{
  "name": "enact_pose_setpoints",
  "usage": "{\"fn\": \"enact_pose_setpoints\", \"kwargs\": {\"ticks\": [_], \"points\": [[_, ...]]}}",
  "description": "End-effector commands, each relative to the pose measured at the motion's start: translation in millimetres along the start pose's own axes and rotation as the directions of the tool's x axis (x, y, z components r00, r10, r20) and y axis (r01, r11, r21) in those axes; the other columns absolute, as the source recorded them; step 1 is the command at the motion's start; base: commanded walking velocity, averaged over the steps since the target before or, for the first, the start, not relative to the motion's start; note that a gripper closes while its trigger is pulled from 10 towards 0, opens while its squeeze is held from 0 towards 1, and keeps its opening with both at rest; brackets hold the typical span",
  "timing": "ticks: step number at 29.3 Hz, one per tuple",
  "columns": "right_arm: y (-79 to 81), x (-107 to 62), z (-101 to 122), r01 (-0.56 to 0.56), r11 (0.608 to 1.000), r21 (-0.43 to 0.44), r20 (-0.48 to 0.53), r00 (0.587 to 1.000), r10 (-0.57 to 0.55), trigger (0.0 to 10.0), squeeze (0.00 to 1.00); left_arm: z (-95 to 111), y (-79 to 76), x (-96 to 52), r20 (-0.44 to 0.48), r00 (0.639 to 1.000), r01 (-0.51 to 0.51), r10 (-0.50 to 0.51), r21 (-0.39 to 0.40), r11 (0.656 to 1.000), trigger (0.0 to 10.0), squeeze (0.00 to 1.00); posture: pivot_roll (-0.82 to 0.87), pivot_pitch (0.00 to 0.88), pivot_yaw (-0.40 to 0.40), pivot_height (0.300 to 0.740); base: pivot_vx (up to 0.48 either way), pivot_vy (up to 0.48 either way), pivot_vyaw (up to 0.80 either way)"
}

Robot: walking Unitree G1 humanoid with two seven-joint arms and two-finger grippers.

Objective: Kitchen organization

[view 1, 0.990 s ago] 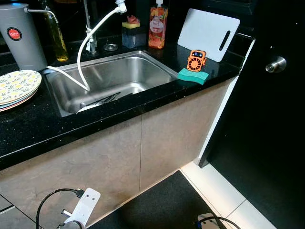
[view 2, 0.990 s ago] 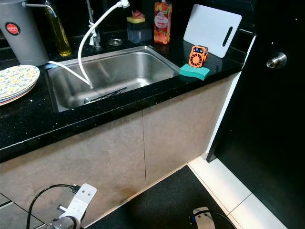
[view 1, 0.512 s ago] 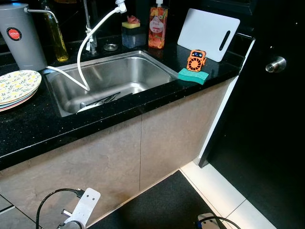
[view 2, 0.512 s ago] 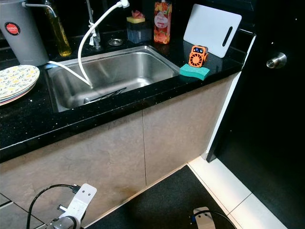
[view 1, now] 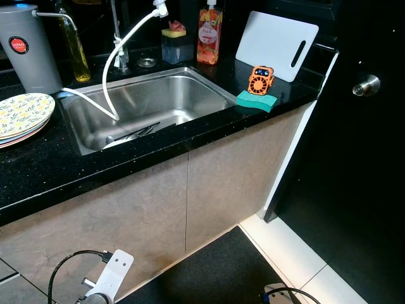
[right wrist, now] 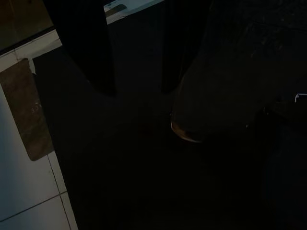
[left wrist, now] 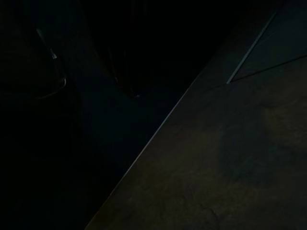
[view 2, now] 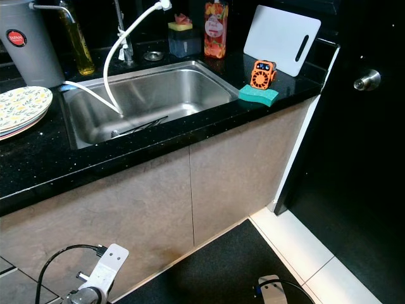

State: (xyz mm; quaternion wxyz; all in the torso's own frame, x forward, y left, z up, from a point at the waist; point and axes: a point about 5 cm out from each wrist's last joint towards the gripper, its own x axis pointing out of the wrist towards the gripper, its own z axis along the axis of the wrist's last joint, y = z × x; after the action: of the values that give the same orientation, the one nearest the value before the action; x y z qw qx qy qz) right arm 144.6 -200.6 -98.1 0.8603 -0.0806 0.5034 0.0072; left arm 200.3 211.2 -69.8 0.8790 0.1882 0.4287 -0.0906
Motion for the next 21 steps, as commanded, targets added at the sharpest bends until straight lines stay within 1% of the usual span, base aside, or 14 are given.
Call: {"fn": "enact_pose_setpoints", "kwargs": {"ticks": [1,4,7,17,21], "points": [[-0.4,-0.3,-2.1,-0.002,1.000,-0.007,-0.009,1.000,0.002,10.0,0.00,-2.2,-1.4,-0.3,-0.009,1.000,0.006,-0.006,0.013,1.000,10.0,0.00,0.04,0.000,0.001,0.740,0.000,0.000,0.00],[-0.5,-0.2,-1.4,-0.002,1.000,-0.013,-0.008,1.000,0.002,10.0,0.00,-2.2,-1.2,-0.2,-0.010,1.000,0.004,-0.004,0.013,1.000,10.0,0.00,0.04,0.000,0.001,0.740,0.000,0.000,0.00],[-1.1,-0.3,-1.5,0.002,1.000,0.002,-0.005,1.000,-0.002,10.0,0.00,-2.8,-2.0,-0.3,-0.012,1.000,0.007,-0.007,0.014,1.000,10.0,0.00,0.05,0.000,0.002,0.740,0.000,0.000,0.00],[-1.7,-0.6,-3.0,0.002,1.000,-0.012,-0.010,1.000,-0.002,10.0,0.00,-5.1,-1.6,-1.1,-0.013,1.000,0.013,-0.013,0.024,1.000,10.0,0.00,0.04,0.000,0.003,0.740,0.000,0.000,0.00],[-2.6,-0.9,-3.9,0.006,1.000,0.000,-0.008,1.000,-0.006,10.0,0.00,-4.1,-2.3,-0.8,-0.009,1.000,0.015,-0.015,0.027,1.000,10.0,0.00,0.04,0.000,0.006,0.740,0.000,0.000,0.00]]}}
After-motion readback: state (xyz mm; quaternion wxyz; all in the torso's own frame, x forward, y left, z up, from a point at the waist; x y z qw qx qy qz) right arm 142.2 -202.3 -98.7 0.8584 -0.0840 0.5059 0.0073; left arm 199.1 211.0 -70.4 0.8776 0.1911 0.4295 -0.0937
